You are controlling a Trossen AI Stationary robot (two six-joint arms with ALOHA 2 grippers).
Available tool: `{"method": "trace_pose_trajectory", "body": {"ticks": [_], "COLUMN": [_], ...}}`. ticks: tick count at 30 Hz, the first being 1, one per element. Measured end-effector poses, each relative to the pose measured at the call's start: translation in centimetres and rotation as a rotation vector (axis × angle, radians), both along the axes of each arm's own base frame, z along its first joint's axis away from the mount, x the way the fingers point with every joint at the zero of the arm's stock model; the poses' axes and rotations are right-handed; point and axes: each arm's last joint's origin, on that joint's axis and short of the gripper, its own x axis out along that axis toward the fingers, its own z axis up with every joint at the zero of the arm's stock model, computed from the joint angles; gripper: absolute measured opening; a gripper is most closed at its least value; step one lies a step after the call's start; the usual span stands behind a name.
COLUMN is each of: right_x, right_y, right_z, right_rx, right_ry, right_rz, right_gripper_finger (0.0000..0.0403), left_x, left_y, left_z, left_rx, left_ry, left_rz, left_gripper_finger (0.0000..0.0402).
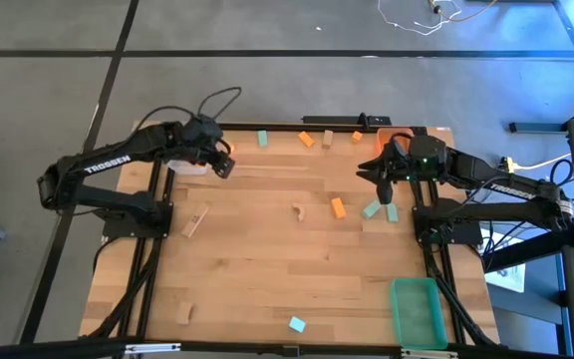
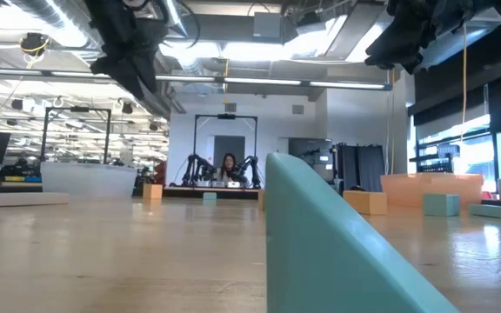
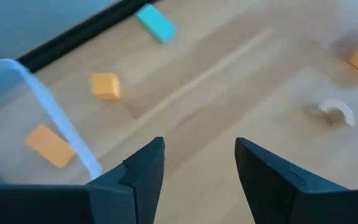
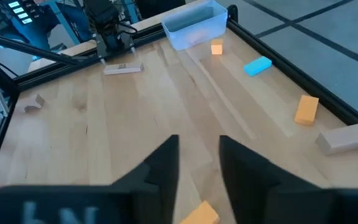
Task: Sort & place blocks by color
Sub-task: Put the orange block into the transparent bin
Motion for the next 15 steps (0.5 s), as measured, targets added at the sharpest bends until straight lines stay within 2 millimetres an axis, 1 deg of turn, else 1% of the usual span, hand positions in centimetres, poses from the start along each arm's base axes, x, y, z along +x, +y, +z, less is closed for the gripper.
{"method": "trace_pose_trajectory", "body": {"ticks": [4, 7, 10, 15], "right_x": [0.1, 0.1, 0.2, 0.3], "right_y": [0.0, 0.0, -0.1, -0.1], "right_z": [0.1, 0.3, 0.5, 0.6], "right_rx": [-0.011, -0.041, -0.043, 0.038], "right_ry": [-0.008, -0.028, -0.048, -0.078], "right_rz": [0.003, 0.013, 0.01, -0.011], "right_gripper_finger": [0.0187, 0.0215, 0.0228, 0.0231], "left_x": [0.7, 1.0, 1.3, 1.9], "left_y": [-1.5, -2.6, -3.5, -5.7], "left_z": [0.0, 0.0, 0.0, 0.1], "left_rx": [-0.002, 0.004, 0.012, 0.078], "left_ry": [-0.002, 0.001, 0.005, 0.037], "left_rz": [-0.074, -0.125, -0.18, -0.41], "left_gripper_finger": [0.0187, 0.0187, 0.0187, 0.0187]}}
